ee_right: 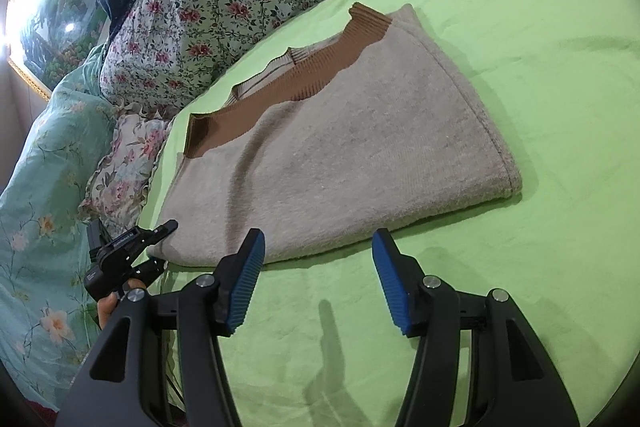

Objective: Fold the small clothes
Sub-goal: 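Grasp a corner of the folded sweater with the left gripper and lift it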

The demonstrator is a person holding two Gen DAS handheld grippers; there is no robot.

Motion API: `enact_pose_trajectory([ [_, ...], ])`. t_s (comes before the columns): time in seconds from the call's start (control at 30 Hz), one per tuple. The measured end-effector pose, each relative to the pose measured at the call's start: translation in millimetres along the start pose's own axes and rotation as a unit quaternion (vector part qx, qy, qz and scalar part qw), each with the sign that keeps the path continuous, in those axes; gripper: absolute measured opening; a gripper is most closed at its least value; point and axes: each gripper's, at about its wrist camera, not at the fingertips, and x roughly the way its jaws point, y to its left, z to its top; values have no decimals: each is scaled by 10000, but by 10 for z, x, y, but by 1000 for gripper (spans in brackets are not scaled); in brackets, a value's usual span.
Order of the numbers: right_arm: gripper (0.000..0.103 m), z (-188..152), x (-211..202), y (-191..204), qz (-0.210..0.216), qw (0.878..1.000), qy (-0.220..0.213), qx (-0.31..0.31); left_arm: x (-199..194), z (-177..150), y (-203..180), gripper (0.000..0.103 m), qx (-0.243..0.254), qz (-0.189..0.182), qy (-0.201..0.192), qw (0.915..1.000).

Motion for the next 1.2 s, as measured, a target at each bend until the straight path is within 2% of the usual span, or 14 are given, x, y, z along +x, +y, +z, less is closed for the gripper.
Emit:
enact_pose_trajectory([
  [0.17, 57, 76, -22, -72, 84, 9999, -21, 59, -195, -25, -439, 11, 785, 37, -320, 9964],
  [0.33, 57, 239, -55, -131, 312, 9994, -44, 118, -250, -145, -1135, 11, 1735, -165, -327, 9842],
  [0.43, 57, 409, -78, -156, 517, 9985, -73, 162, -173, -341, -1569, 10, 2372, -223, -212, 9710],
  [0.5, 57, 523, -62, -182, 723, 9971, -27, 231, -52, -559, -1856, 10, 2852, -228, -96, 9581],
  [0.6, 58, 734, 75, -217, 1094, 9932, 192, 359, 157, -847, -2080, 10, 3385, -136, 70, 9408],
  [0.7, 64, 914, 291, -162, 1302, 9898, 469, 350, 331, -1053, -2163, 9, 3573, -190, 290, 9333],
  [0.77, 68, 1046, 511, -58, 1678, 9826, 737, 310, 397, -1128, -2169, 9, 3619, -188, 376, 9313],
  [0.83, 78, 1125, 713, 44, 1984, 9745, 1010, 272, 420, -1156, -2148, 9, 3612, -203, 432, 9313],
  [0.93, 79, 1257, 1145, 246, 2107, 9666, 1443, 204, 391, -1144, -2110, 9, 3580, -293, 441, 9322],
  [1.07, 79, 1420, 1627, 494, 2485, 9518, 1786, 224, 362, -1139, -2110, 9, 3693, -309, 450, 9277],
  [1.1, 75, 1479, 1744, 558, 2424, 9533, 1790, 201, 366, -1146, -2119, 9, 3726, -305, 448, 9264],
  [1.17, 41, 1576, 1925, 644, 2188, 9583, 1833, 99, 369, -1147, -2155, 9, 3780, -289, 435, 9243],
  [1.2, 19, 1615, 1955, 669, 2055, 9620, 1799, 23, 360, -1144, -2193, 8, 3810, -309, 421, 9231],
])
